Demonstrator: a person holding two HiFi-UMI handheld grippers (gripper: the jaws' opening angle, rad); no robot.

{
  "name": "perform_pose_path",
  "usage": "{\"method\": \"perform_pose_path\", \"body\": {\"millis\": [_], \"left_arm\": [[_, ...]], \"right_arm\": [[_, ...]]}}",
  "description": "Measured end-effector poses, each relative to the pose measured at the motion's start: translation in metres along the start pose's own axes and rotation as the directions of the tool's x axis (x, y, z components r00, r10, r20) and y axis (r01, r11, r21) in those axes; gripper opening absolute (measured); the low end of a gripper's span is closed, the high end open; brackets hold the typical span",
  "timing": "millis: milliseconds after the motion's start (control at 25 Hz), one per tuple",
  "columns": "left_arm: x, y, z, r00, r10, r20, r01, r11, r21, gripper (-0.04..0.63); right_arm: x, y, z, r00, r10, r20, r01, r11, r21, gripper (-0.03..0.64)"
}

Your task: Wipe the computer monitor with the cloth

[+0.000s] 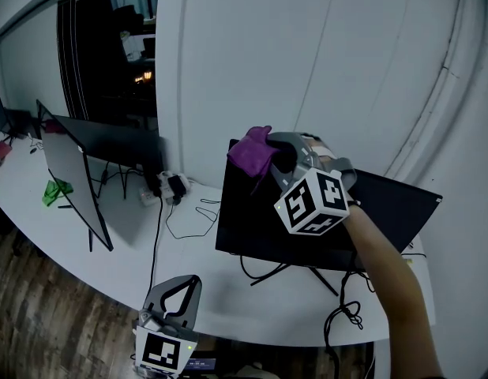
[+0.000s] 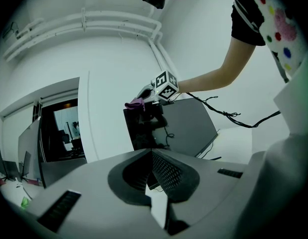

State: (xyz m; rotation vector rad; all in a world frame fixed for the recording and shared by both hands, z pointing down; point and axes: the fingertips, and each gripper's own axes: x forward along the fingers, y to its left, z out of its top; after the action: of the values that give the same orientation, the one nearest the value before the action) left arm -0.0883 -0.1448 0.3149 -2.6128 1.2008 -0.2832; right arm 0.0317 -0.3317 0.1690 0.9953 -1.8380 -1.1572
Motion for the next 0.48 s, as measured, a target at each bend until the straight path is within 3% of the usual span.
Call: {"method": "perform_pose_path", "body": {"millis": [480], "left_arm": [[0.025,-0.023,0.007,0.998,-0.054,0.019,0.054,0.999,-0.006,0.005]], "right_arm": [[-0.032,-0.003,-0.034,0.999,-0.026,-0.036,0.027,1.000,0.005,0.058]]}}
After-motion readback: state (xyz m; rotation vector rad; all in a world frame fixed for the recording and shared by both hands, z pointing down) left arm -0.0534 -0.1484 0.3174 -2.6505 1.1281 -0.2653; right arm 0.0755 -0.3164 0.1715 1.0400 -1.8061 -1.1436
